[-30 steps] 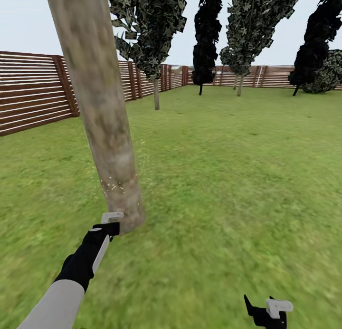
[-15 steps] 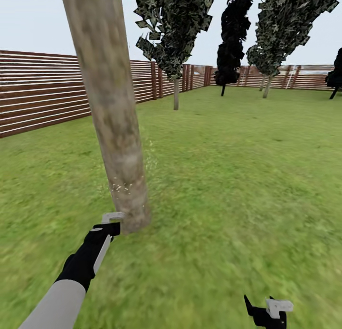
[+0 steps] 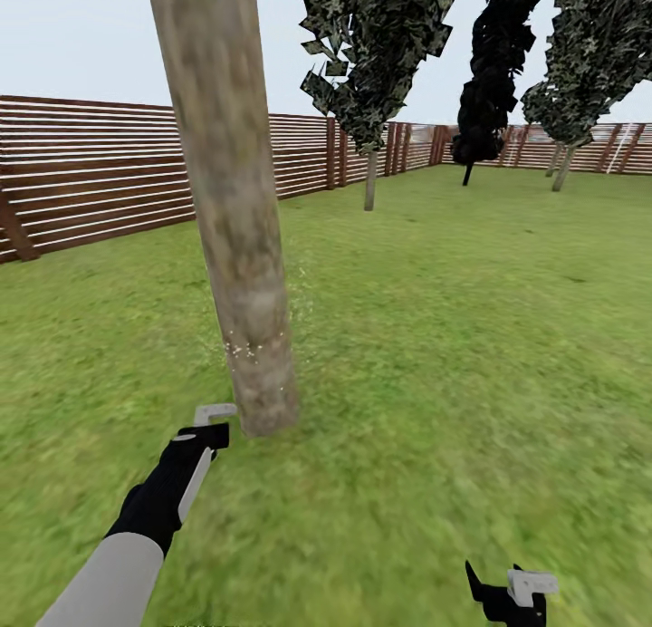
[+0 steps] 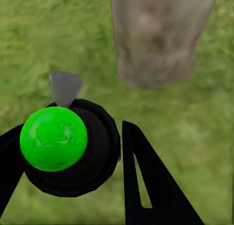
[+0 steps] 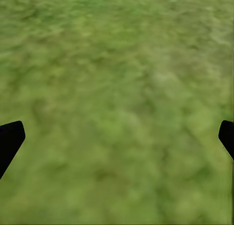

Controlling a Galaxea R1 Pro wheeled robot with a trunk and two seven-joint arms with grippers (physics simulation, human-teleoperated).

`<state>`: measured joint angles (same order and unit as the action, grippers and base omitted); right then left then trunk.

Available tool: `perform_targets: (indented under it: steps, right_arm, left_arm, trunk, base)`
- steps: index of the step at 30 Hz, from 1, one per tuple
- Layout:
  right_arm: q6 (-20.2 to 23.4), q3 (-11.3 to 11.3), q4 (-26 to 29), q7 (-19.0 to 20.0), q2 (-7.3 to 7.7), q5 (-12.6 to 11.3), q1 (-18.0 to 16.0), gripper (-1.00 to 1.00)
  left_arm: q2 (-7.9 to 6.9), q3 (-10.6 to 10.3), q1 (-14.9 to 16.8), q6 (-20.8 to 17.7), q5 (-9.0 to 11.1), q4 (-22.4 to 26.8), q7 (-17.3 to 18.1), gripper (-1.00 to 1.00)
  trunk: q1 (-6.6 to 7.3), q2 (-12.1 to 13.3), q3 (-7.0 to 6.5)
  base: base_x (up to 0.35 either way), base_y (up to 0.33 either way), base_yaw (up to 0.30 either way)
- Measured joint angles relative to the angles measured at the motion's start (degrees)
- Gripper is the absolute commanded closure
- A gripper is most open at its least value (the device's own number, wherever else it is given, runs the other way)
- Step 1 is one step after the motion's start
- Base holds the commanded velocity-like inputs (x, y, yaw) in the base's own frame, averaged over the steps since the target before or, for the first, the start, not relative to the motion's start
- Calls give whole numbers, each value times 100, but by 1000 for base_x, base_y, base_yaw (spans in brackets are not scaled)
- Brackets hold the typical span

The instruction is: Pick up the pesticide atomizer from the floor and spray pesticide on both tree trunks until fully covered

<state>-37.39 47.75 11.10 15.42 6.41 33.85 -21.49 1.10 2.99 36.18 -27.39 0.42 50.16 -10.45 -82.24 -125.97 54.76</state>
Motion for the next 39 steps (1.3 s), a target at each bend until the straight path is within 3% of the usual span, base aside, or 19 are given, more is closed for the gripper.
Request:
perform_targets:
  steps: [5, 7, 10, 12, 14, 16, 17, 18, 20, 22, 23, 26, 28, 31, 35, 37, 39]
  right_arm:
    - [0, 0, 0, 1, 0, -2, 0, -100]
    - [0, 2, 0, 1, 4, -3, 0, -100]
    - [0, 2, 0, -6, 5, -3, 0, -100]
    - [0, 1, 0, -2, 2, -3, 0, -100]
    - [0, 2, 0, -1, 1, -3, 0, -100]
    - [0, 2, 0, 0, 1, -3, 0, -100]
    - [0, 2, 0, -3, 0, -3, 0, -100]
    - [0, 1, 0, -2, 0, -2, -3, -100]
    - [0, 1, 0, 0, 0, -2, -1, -100]
    - [0, 2, 0, 1, 0, -3, 0, -100]
    - [0, 1, 1, 1, 0, -3, 0, -100]
    - [0, 2, 1, 0, 0, -3, 0, -100]
    - [0, 1, 0, -1, 0, -2, 0, -100]
    - [0, 1, 0, -4, 0, -2, 0, -100]
    - [0, 1, -1, -1, 1, -1, 0, -100]
    - [0, 2, 0, -5, 0, -1, 0, -100]
    - [0, 2, 0, -2, 0, -3, 0, -100]
  left_arm:
    - [14, -62, 27, 9, -28, -35, 41, 100]
    - [30, -429, 110, -87, -77, 21, 51, 100]
    - [79, -767, 151, -628, -62, 733, 90, 100]
    - [97, -889, 533, -1078, -8, 820, 88, 100]
    - [107, -902, 834, -1270, 70, 791, 91, 100]
    - [236, -911, 1036, -1493, 242, 800, 98, 100]
    - [232, -900, 1063, -1581, 210, 823, 94, 100]
    - [201, -882, 1076, -1614, 197, 832, 93, 100]
    - [-17, -662, 1058, -1658, 165, 859, 96, 100]
    - [-41, -615, 1056, -1786, 233, 958, 98, 100]
    - [-13, -612, 1059, -1936, 244, 1073, 100, 100]
    - [354, -619, 1078, -2292, 252, 1465, 86, 100]
    - [393, -618, 1081, -2352, 199, 1505, 79, 100]
    - [317, -602, 1075, -2387, 132, 1566, 66, 100]
    - [-157, -542, 1072, -2535, 122, 1830, 65, 100]
    - [-138, -587, 1069, -2573, 195, 1950, 54, 100]
    - [100, -608, 1083, -2574, 198, 2021, -8, 100]
  trunk:
    - [-1, 0, 0]
    - [-3, 0, 0]
    - [0, 0, 0]
    - [1, 0, -1]
    - [1, 0, -1]
    - [0, 0, 0]
    - [0, 0, 0]
    - [0, 0, 0]
    - [0, 0, 0]
    - [0, 0, 0]
    - [-1, 0, 0]
    - [-2, 0, 0]
    - [0, 0, 0]
    - [0, 0, 0]
    - [0, 0, 0]
    - [0, 0, 0]
    - [0, 0, 0]
  base:
    - [-78, -7, 4]
    - [-201, 0, 0]
    - [-24, 0, 0]
    - [-2, 0, 0]
    - [0, 0, 0]
    - [0, 0, 0]
    - [0, 0, 0]
    - [0, 0, 0]
    - [0, 0, 0]
    - [-50, -65, 0]
    - [-142, -178, 0]
    - [-153, -147, 0]
    - [-42, -33, 0]
    - [-7, -5, 0]
    - [0, 0, 0]
    - [0, 0, 0]
    - [0, 0, 0]
